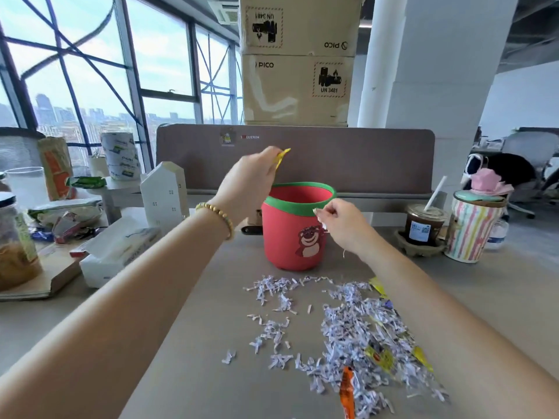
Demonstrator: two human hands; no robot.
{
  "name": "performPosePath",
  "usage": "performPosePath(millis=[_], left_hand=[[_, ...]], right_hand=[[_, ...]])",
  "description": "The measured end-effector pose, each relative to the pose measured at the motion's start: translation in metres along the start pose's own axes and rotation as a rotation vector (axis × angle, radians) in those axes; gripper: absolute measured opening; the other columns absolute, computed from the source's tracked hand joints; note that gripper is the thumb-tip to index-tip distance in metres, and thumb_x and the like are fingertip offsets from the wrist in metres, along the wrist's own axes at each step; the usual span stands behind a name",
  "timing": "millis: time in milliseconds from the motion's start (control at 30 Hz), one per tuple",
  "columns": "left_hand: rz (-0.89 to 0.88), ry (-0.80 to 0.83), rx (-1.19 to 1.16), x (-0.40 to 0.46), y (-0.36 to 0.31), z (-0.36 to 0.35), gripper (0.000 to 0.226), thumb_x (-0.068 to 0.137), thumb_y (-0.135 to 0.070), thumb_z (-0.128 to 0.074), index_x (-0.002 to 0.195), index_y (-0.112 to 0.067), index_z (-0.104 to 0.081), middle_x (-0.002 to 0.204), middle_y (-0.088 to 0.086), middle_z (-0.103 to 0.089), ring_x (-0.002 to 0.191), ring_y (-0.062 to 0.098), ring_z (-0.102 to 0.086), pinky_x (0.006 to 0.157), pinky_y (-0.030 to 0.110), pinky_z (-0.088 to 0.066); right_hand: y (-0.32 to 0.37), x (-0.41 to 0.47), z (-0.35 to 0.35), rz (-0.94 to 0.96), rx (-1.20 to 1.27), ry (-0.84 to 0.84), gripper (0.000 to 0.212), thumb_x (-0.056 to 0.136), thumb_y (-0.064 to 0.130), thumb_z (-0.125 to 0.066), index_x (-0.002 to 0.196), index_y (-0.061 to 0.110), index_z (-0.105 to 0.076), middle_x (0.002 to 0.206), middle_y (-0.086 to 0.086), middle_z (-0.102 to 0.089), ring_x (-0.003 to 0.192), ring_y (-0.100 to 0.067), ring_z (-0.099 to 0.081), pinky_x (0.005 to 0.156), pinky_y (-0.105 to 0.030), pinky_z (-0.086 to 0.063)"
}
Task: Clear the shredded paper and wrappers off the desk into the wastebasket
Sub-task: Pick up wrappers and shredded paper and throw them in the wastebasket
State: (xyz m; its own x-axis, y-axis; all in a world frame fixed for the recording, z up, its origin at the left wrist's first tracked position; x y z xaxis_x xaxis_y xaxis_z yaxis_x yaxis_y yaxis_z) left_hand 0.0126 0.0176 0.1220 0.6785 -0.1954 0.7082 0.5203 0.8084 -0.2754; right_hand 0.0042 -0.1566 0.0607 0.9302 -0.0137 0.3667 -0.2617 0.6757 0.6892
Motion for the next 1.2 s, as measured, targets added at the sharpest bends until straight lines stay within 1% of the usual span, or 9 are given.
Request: performPosePath(millis=[133, 333, 467, 600, 800, 900, 1000, 1100, 1200], left_hand=[[-0.093, -0.012, 0.114, 0.046, -0.008, -0.018, 0.024, 0.097, -0.014, -0.034, 0.114, -0.007, -0.049, 0.09, 0.021, -0.063, 0.077, 0.039, -0.059, 0.062, 0.038, -0.041], [-0.196, 0.213, 0.402, 0.069, 0.003, -0.087, 0.03, 0.096, -0.008, -0.036, 0.123, -0.016, -0.046, 0.109, 0.011, -0.062, 0.095, 0.035, -0.062, 0.068, 0.038, -0.046], [-0.234, 0.421, 0.552, 0.078, 0.016, -0.116, 0.029, 0.098, -0.029, -0.037, 0.119, -0.015, -0.052, 0.115, 0.006, -0.058, 0.105, 0.027, -0.059, 0.073, 0.037, -0.046], [-0.103, 0.543, 0.465, 0.087, 0.03, -0.118, 0.044, 0.089, -0.049, -0.049, 0.123, -0.021, -0.055, 0.121, 0.004, -0.058, 0.116, 0.025, -0.051, 0.087, 0.039, -0.046], [-0.058, 0.386, 0.472, 0.094, 0.046, -0.109, 0.043, 0.097, -0.044, -0.032, 0.101, -0.021, -0.069, 0.11, 0.005, -0.066, 0.111, 0.03, -0.053, 0.09, 0.039, -0.042], [-0.015, 0.354, 0.521, 0.088, 0.055, -0.105, 0.049, 0.098, -0.043, -0.027, 0.093, -0.017, -0.068, 0.101, 0.008, -0.066, 0.109, 0.031, -0.053, 0.091, 0.039, -0.04], [0.017, 0.335, 0.492, 0.082, 0.058, -0.101, 0.047, 0.099, -0.038, -0.026, 0.081, -0.013, -0.062, 0.084, 0.007, -0.058, 0.103, 0.032, -0.056, 0.088, 0.039, -0.041], [0.026, 0.346, 0.455, 0.076, 0.056, -0.098, 0.041, 0.099, -0.034, -0.028, 0.072, -0.015, -0.053, 0.078, 0.004, -0.052, 0.099, 0.032, -0.056, 0.087, 0.039, -0.042], [0.038, 0.342, 0.426, 0.07, 0.049, -0.095, 0.04, 0.098, -0.031, -0.028, 0.07, -0.014, -0.049, 0.078, 0.004, -0.051, 0.098, 0.032, -0.056, 0.087, 0.04, -0.043]], right_hand=[[0.006, 0.031, 0.012, 0.02, -0.03, -0.029, 0.024, 0.096, 0.03, -0.047, 0.079, 0.013, -0.051, 0.061, 0.006, -0.044, 0.053, -0.009, -0.041, 0.044, -0.021, -0.031], [0.0, 0.075, 0.023, 0.07, -0.051, -0.081, 0.023, 0.096, 0.029, -0.047, 0.084, 0.011, -0.053, 0.065, 0.004, -0.05, 0.059, -0.012, -0.046, 0.05, -0.023, -0.033], [-0.009, 0.102, 0.021, 0.085, -0.072, -0.103, 0.023, 0.095, 0.029, -0.047, 0.082, 0.011, -0.052, 0.084, -0.006, -0.061, 0.076, -0.021, -0.053, 0.056, -0.026, -0.035], [-0.012, 0.129, 0.013, 0.105, -0.099, -0.124, 0.023, 0.095, 0.027, -0.047, 0.076, 0.014, -0.047, 0.092, -0.011, -0.064, 0.082, -0.026, -0.057, 0.064, -0.032, -0.039], [-0.013, 0.152, -0.009, 0.102, -0.144, -0.091, 0.034, 0.095, 0.025, -0.046, 0.062, 0.017, -0.04, 0.088, -0.011, -0.063, 0.083, -0.029, -0.056, 0.068, -0.03, -0.037], [-0.01, 0.154, -0.021, 0.067, -0.207, -0.038, 0.034, 0.096, 0.025, -0.041, 0.067, 0.009, -0.05, 0.08, -0.015, -0.063, 0.076, -0.032, -0.056, 0.068, -0.035, -0.046], [-0.008, 0.151, -0.028, -0.009, -0.289, 0.14, 0.034, 0.098, 0.019, -0.036, 0.083, 0.002, -0.062, 0.073, -0.012, -0.06, 0.068, -0.031, -0.055, 0.054, -0.026, -0.039], [-0.008, 0.148, -0.027, 0.007, -0.338, 0.184, 0.026, 0.094, 0.014, -0.044, 0.097, 0.012, -0.069, 0.105, -0.01, -0.067, 0.098, -0.03, -0.061, 0.074, -0.029, -0.047], [-0.009, 0.143, -0.02, -0.024, -0.397, 0.157, 0.026, 0.091, 0.031, -0.053, 0.077, 0.019, -0.072, 0.069, 0.001, -0.061, 0.087, -0.026, -0.057, 0.088, -0.037, -0.042]])
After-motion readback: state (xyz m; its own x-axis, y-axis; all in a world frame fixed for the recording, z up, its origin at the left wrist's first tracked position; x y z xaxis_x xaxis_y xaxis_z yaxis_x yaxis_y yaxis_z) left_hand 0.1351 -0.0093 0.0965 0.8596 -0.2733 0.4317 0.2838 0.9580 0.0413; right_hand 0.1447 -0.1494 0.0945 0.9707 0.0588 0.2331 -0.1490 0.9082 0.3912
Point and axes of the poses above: each hand's wrist, its own x-axis towards the middle knuckle, its own z-axis out of the back of the hand, y = z × x, the point moved 2 cm from there along x, towards the middle knuckle
